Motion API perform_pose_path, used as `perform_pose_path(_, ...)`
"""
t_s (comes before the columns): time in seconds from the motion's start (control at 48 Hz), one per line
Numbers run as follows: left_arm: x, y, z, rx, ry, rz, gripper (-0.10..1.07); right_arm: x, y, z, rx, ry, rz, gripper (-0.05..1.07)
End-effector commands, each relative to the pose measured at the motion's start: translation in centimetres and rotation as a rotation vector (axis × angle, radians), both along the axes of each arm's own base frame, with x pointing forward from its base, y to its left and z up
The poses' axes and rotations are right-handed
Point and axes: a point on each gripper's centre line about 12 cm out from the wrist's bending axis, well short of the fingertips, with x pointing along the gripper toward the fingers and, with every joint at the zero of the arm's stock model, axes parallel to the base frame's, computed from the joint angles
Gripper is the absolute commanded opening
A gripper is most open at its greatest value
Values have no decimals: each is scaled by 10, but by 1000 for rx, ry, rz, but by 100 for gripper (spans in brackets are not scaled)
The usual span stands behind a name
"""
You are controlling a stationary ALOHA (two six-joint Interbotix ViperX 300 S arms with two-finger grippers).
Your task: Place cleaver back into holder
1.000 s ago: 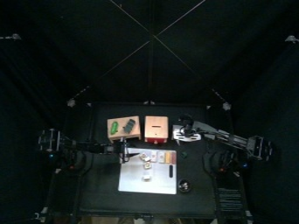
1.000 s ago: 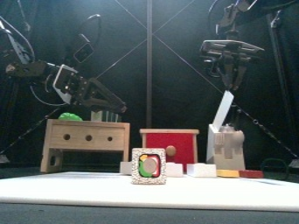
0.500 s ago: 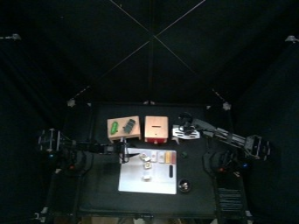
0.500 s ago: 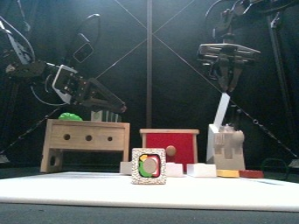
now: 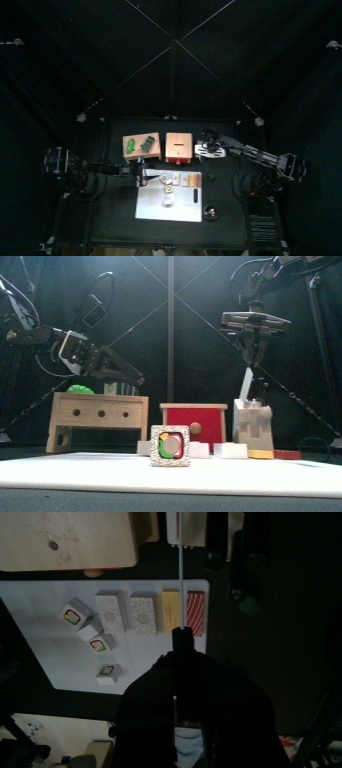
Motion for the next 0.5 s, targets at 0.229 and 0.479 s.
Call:
perform_pose_path(0.229,2,1,8,7,-27,0,77,6,-5,20,-47,-78,-7,48)
perform_pose_path(0.479,2,1,7,7,-25,-2,77,8,-8,21,-65,-100,-15,58)
